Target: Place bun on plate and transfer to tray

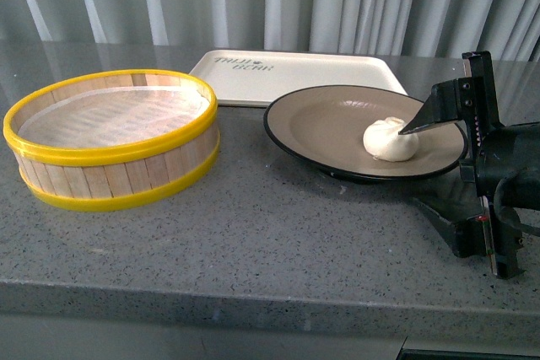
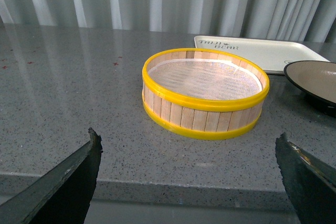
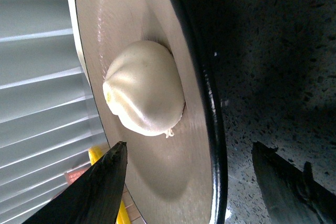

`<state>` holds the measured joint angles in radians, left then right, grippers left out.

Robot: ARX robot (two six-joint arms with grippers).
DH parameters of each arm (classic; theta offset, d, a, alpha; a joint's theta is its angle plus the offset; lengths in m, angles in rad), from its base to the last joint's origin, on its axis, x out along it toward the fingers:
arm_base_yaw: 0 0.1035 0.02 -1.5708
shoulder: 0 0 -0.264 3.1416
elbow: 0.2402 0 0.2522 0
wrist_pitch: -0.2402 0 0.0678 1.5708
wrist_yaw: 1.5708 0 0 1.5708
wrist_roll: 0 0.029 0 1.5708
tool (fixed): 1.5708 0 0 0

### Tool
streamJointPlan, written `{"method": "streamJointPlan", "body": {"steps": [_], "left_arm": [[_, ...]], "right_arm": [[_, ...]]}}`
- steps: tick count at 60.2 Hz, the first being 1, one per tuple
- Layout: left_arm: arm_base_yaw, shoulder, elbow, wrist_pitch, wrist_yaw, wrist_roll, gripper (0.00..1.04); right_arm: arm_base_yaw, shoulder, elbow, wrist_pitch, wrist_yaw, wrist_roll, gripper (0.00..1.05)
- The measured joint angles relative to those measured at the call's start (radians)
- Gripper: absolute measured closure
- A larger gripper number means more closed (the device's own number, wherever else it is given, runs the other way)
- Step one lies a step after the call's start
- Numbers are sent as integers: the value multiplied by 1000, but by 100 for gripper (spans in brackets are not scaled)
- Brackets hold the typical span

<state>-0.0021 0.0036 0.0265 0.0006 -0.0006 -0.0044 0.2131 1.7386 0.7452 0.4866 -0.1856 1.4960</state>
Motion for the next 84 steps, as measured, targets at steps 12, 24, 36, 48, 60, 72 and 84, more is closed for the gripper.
{"method": "streamJointPlan", "body": {"steps": [12, 24, 36, 48, 60, 72, 84], "left_arm": [[0, 0, 0, 0, 0, 0, 7], [0, 0, 0, 0, 0, 0, 7], [0, 0, 0, 0, 0, 0, 7], [0, 0, 0, 0, 0, 0, 7], [0, 0, 0, 0, 0, 0, 7], [0, 0, 0, 0, 0, 0, 7], [0, 0, 0, 0, 0, 0, 7]], "right_arm": [[-4, 14, 0, 5, -9, -1, 71], [-4, 18, 4, 13, -12, -6, 101], [-14, 16, 9, 20, -19, -5, 102], [-26, 4, -14, 51, -26, -29, 102], [-35, -36, -44, 79, -6, -94, 102], [-55, -75, -56, 148, -11, -133, 102], [-99, -106, -38, 196, -79, -110, 102]]}}
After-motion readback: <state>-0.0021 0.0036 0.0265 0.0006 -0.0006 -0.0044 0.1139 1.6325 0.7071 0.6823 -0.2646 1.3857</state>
